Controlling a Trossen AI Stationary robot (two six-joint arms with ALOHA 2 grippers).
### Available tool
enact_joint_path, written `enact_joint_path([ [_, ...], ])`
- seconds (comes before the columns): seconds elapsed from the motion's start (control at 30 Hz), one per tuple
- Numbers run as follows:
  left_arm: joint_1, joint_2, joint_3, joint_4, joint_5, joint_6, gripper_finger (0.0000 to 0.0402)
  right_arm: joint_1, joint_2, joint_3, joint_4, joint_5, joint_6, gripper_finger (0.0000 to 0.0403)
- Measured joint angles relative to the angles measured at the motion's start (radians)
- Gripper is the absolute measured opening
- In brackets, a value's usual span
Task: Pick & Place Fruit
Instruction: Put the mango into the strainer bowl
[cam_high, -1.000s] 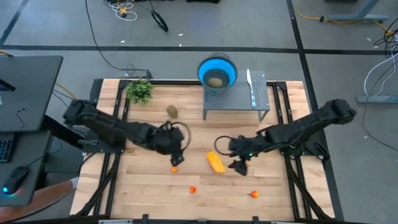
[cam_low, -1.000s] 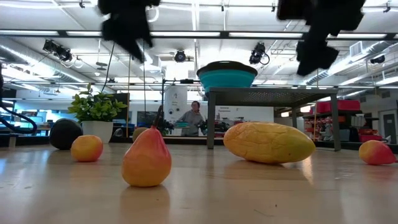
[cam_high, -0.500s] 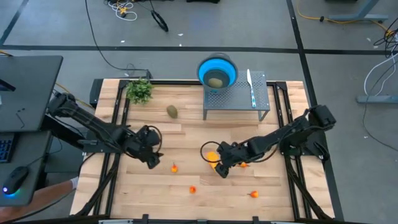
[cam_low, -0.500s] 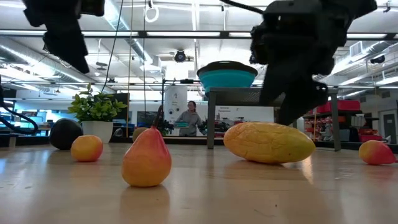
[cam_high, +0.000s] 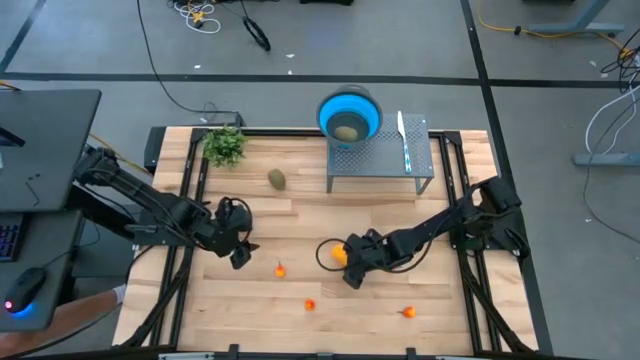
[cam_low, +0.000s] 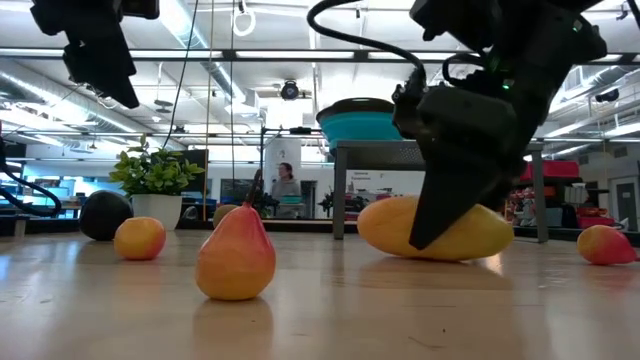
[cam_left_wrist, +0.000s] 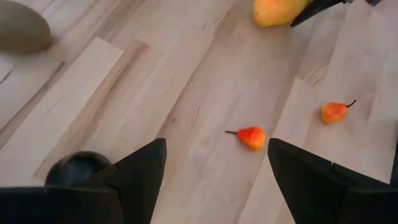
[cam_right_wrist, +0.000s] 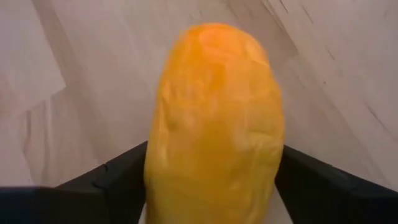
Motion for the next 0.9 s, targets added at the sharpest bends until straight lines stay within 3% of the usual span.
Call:
enact_joint_path([
  [0.1,0.000,0.000,0.000,0.001,-0.014,-0.015,0.0293,-0.002,-0.005,-0.001,0.001,0.011,-0.030,0.0279],
  [0.27,0.000,0.000,0.000,0.001,-0.053,-0.058,0.0293,-0.026,-0.006,-0.001,0.033,-0.125,-0.061,0.0240],
  [0.5,0.000,0.000,0.000,0.006,-0.136,-0.152,0.0293,-0.110,-0.076,0.001,0.133,-0.422,-0.108,0.0238],
  [0.7,0.001,0.001,0.000,0.018,-0.170,-0.196,0.0293,-0.209,-0.174,0.141,0.255,-0.586,-0.158,0.0238],
  [0.8,0.001,0.001,0.000,0.025,-0.186,-0.192,0.0293,-0.256,-0.210,0.267,0.258,-0.574,-0.226,0.0238],
  [0.9,0.001,0.001,0.000,0.028,-0.198,-0.188,0.0293,-0.316,-0.226,0.405,0.202,-0.470,-0.321,0.0238],
])
